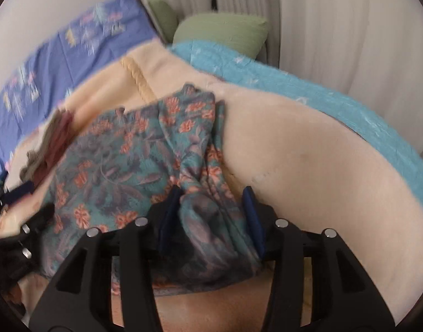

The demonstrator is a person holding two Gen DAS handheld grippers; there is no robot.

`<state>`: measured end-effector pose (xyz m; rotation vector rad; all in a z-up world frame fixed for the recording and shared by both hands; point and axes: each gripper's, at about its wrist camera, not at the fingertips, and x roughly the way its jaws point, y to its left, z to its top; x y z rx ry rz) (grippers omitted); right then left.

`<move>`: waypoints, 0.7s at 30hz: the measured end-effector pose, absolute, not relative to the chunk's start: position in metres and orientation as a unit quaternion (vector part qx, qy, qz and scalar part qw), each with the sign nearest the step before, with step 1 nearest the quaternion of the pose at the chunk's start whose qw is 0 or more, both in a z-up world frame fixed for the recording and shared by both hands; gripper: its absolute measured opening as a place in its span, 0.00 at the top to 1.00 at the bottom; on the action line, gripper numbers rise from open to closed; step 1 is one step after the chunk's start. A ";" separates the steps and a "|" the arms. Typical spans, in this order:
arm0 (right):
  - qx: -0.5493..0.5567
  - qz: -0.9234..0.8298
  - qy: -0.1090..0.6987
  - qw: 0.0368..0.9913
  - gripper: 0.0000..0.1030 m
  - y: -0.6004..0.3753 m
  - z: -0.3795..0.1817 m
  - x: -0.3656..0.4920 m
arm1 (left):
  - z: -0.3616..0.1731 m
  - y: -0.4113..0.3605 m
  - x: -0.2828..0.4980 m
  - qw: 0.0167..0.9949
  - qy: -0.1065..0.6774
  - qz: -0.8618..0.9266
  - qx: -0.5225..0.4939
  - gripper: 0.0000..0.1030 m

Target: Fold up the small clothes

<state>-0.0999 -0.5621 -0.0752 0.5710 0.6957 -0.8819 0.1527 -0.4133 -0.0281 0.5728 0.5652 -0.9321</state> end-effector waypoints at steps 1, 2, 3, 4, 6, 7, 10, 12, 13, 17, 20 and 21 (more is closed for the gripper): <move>0.265 -0.415 0.323 0.808 0.55 -0.560 -0.075 -0.101 | -0.030 -0.411 0.152 0.818 0.276 -0.437 0.255 0.38; 0.263 -0.417 0.322 0.809 0.54 -0.558 -0.075 -0.100 | -0.030 -0.407 0.153 0.820 0.285 -0.435 0.240 0.38; 0.261 -0.419 0.321 0.808 0.54 -0.561 -0.077 -0.100 | -0.030 -0.402 0.153 0.819 0.292 -0.437 0.231 0.38; 0.259 -0.421 0.320 0.808 0.53 -0.561 -0.077 -0.100 | -0.031 -0.397 0.152 0.817 0.303 -0.439 0.221 0.37; 0.259 -0.425 0.314 0.809 0.53 -0.558 -0.077 -0.104 | -0.029 -0.388 0.152 0.818 0.315 -0.435 0.206 0.32; 0.258 -0.426 0.312 0.809 0.52 -0.564 -0.075 -0.102 | -0.027 -0.384 0.148 0.820 0.317 -0.431 0.202 0.28; 0.252 -0.446 0.299 0.805 0.38 -0.552 -0.068 -0.114 | -0.020 -0.371 0.145 0.821 0.321 -0.433 0.189 0.26; 0.276 -0.469 0.274 0.793 0.28 -0.543 -0.056 -0.130 | -0.008 -0.354 0.135 0.825 0.308 -0.440 0.179 0.22; 0.292 -0.462 0.255 0.797 0.25 -0.536 -0.050 -0.139 | -0.003 -0.347 0.130 0.828 0.297 -0.442 0.173 0.17; 0.272 -0.455 0.212 0.821 0.17 -0.479 -0.014 -0.171 | 0.023 -0.313 0.107 0.836 0.260 -0.462 0.141 0.07; 0.217 -0.456 0.173 0.846 0.10 -0.425 0.010 -0.194 | 0.033 -0.292 0.091 0.836 0.239 -0.477 0.126 0.02; 0.198 -0.450 0.169 0.855 0.09 -0.406 0.017 -0.201 | 0.035 -0.285 0.085 0.836 0.233 -0.480 0.127 0.02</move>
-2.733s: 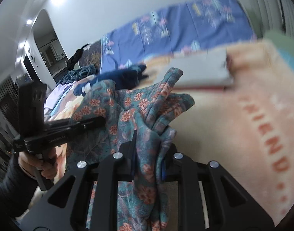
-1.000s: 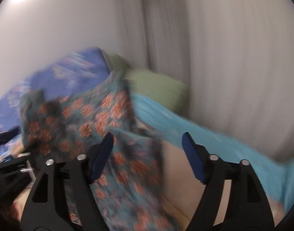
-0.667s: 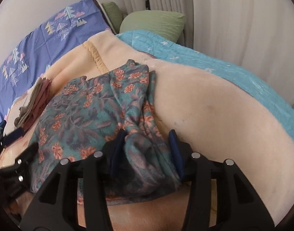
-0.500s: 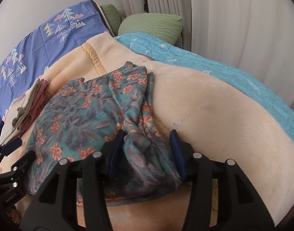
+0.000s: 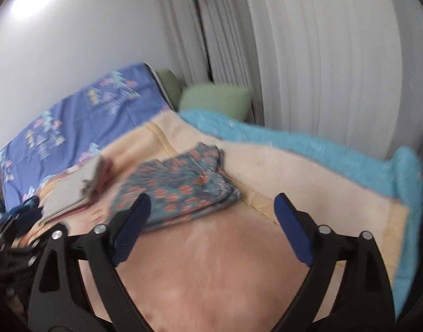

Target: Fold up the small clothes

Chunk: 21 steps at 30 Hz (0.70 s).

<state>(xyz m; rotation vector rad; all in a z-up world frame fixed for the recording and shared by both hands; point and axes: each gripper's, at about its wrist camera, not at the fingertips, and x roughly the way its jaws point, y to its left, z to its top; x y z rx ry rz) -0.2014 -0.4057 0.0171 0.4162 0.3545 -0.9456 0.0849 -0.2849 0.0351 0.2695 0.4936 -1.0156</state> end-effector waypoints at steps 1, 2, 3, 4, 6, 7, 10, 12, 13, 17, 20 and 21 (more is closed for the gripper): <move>0.183 -0.442 0.169 0.862 0.08 -0.391 0.022 -0.207 | 0.036 -0.280 0.081 0.836 0.231 -0.481 0.131 0.02; 0.170 -0.435 0.172 0.867 0.07 -0.377 0.026 -0.212 | 0.037 -0.275 0.076 0.834 0.230 -0.483 0.134 0.02; 0.157 -0.432 0.175 0.871 0.07 -0.361 0.029 -0.218 | 0.038 -0.271 0.072 0.832 0.231 -0.485 0.136 0.02; 0.149 -0.434 0.174 0.872 0.07 -0.346 0.033 -0.224 | 0.040 -0.263 0.066 0.831 0.233 -0.487 0.135 0.02; 0.146 -0.440 0.165 0.871 0.06 -0.324 0.039 -0.235 | 0.044 -0.250 0.056 0.829 0.232 -0.494 0.124 0.02; 0.149 -0.444 0.161 0.869 0.06 -0.316 0.041 -0.240 | 0.048 -0.239 0.048 0.828 0.226 -0.501 0.115 0.02; 0.156 -0.457 0.161 0.861 0.06 -0.297 0.048 -0.249 | 0.056 -0.212 0.029 0.827 0.209 -0.513 0.096 0.01; 0.161 -0.469 0.167 0.852 0.05 -0.286 0.053 -0.255 | 0.063 -0.193 0.016 0.828 0.198 -0.518 0.081 0.01; 0.165 -0.470 0.168 0.851 0.05 -0.278 0.056 -0.260 | 0.066 -0.183 0.010 0.830 0.191 -0.518 0.077 0.01; 0.177 -0.474 0.176 0.844 0.05 -0.259 0.060 -0.266 | 0.072 -0.155 -0.012 0.839 0.175 -0.508 0.084 0.01; 0.169 -0.478 0.179 0.843 0.04 -0.244 0.062 -0.268 | 0.075 -0.139 -0.023 0.841 0.169 -0.506 0.095 0.01; 0.167 -0.475 0.179 0.845 0.04 -0.239 0.063 -0.269 | 0.076 -0.132 -0.028 0.843 0.161 -0.504 0.097 0.01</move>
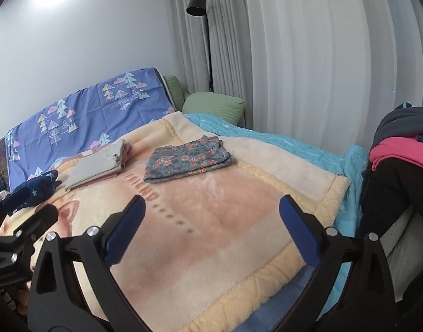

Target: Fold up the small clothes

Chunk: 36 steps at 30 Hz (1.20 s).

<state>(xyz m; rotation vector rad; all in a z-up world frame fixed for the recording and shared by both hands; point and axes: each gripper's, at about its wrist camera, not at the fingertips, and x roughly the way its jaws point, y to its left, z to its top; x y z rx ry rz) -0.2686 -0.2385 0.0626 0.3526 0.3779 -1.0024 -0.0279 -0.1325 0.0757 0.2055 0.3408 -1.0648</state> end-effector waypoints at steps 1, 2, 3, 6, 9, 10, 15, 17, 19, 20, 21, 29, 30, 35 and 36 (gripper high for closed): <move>0.167 -0.473 0.180 0.846 0.04 -0.235 0.063 -0.269 | 0.076 -0.127 -0.031 0.844 0.155 -0.503 0.098 0.01; 0.167 -0.472 0.180 0.847 0.03 -0.231 0.063 -0.270 | 0.076 -0.122 -0.034 0.845 0.151 -0.503 0.098 0.01; 0.166 -0.471 0.180 0.847 0.03 -0.227 0.063 -0.270 | 0.075 -0.117 -0.036 0.845 0.149 -0.504 0.098 0.01; 0.161 -0.469 0.180 0.849 0.03 -0.220 0.064 -0.270 | 0.075 -0.106 -0.040 0.846 0.149 -0.503 0.094 0.01; 0.164 -0.466 0.184 0.850 0.02 -0.217 0.061 -0.265 | 0.072 -0.097 -0.040 0.849 0.148 -0.500 0.086 0.01; 0.166 -0.465 0.188 0.849 0.02 -0.217 0.060 -0.262 | 0.071 -0.094 -0.038 0.850 0.150 -0.498 0.082 0.01; 0.161 -0.455 0.199 0.853 0.02 -0.208 0.058 -0.248 | 0.066 -0.084 -0.031 0.854 0.162 -0.490 0.070 0.01; 0.159 -0.453 0.202 0.854 0.02 -0.205 0.059 -0.245 | 0.065 -0.080 -0.030 0.856 0.162 -0.486 0.071 0.01; 0.156 -0.454 0.201 0.854 0.02 -0.202 0.060 -0.244 | 0.066 -0.077 -0.031 0.859 0.157 -0.482 0.075 0.01; 0.156 -0.457 0.199 0.853 0.02 -0.201 0.061 -0.244 | 0.066 -0.075 -0.030 0.860 0.154 -0.481 0.077 0.01; 0.157 -0.459 0.197 0.852 0.02 -0.201 0.061 -0.244 | 0.067 -0.073 -0.031 0.861 0.151 -0.479 0.079 0.01; 0.160 -0.466 0.207 0.845 0.02 -0.201 0.059 -0.242 | 0.065 -0.063 -0.026 0.861 0.158 -0.479 0.066 0.01; 0.158 -0.466 0.208 0.845 0.02 -0.201 0.058 -0.242 | 0.065 -0.062 -0.025 0.860 0.159 -0.480 0.064 0.01; 0.164 -0.465 0.216 0.843 0.02 -0.204 0.053 -0.240 | 0.062 -0.061 -0.022 0.860 0.167 -0.478 0.064 0.01; 0.165 -0.465 0.217 0.842 0.02 -0.204 0.052 -0.239 | 0.061 -0.062 -0.021 0.860 0.170 -0.477 0.066 0.01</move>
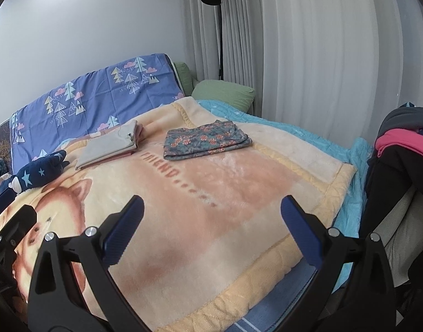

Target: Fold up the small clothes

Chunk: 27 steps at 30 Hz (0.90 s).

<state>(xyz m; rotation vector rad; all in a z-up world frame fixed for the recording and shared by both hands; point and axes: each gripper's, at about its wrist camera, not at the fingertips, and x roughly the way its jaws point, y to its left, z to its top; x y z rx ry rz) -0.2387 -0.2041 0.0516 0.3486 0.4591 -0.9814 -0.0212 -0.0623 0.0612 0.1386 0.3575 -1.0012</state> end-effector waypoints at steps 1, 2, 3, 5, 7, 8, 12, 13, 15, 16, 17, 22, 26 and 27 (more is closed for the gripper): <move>0.165 -0.465 0.218 0.842 0.02 -0.204 0.051 -0.238 | 0.060 -0.063 -0.021 0.860 0.173 -0.476 0.067 0.01; 0.165 -0.465 0.220 0.842 0.02 -0.204 0.050 -0.237 | 0.060 -0.064 -0.020 0.859 0.176 -0.476 0.069 0.01; 0.164 -0.465 0.221 0.842 0.02 -0.205 0.049 -0.236 | 0.059 -0.065 -0.020 0.858 0.179 -0.476 0.071 0.01; 0.162 -0.464 0.220 0.842 0.02 -0.205 0.048 -0.235 | 0.059 -0.068 -0.019 0.856 0.183 -0.477 0.075 0.01; 0.163 -0.463 0.220 0.843 0.02 -0.205 0.048 -0.235 | 0.058 -0.071 -0.020 0.856 0.184 -0.476 0.082 0.01; 0.163 -0.464 0.220 0.843 0.02 -0.205 0.048 -0.235 | 0.058 -0.073 -0.021 0.855 0.184 -0.478 0.084 0.01; 0.164 -0.464 0.218 0.843 0.02 -0.207 0.047 -0.234 | 0.056 -0.078 -0.025 0.853 0.183 -0.479 0.096 0.01; 0.165 -0.463 0.217 0.843 0.02 -0.207 0.047 -0.234 | 0.056 -0.080 -0.025 0.853 0.184 -0.479 0.098 0.01; 0.166 -0.462 0.218 0.843 0.02 -0.208 0.047 -0.233 | 0.055 -0.082 -0.026 0.853 0.188 -0.477 0.101 0.01; 0.166 -0.461 0.218 0.844 0.02 -0.208 0.046 -0.233 | 0.054 -0.083 -0.026 0.852 0.190 -0.477 0.103 0.01; 0.166 -0.462 0.219 0.844 0.02 -0.208 0.047 -0.234 | 0.054 -0.084 -0.026 0.852 0.191 -0.476 0.104 0.01; 0.165 -0.462 0.221 0.843 0.02 -0.208 0.046 -0.233 | 0.053 -0.086 -0.027 0.852 0.192 -0.476 0.106 0.01; 0.162 -0.462 0.226 0.842 0.02 -0.210 0.045 -0.232 | 0.052 -0.087 -0.027 0.851 0.195 -0.475 0.109 0.01; 0.162 -0.462 0.227 0.842 0.02 -0.210 0.044 -0.231 | 0.052 -0.088 -0.027 0.851 0.195 -0.476 0.110 0.01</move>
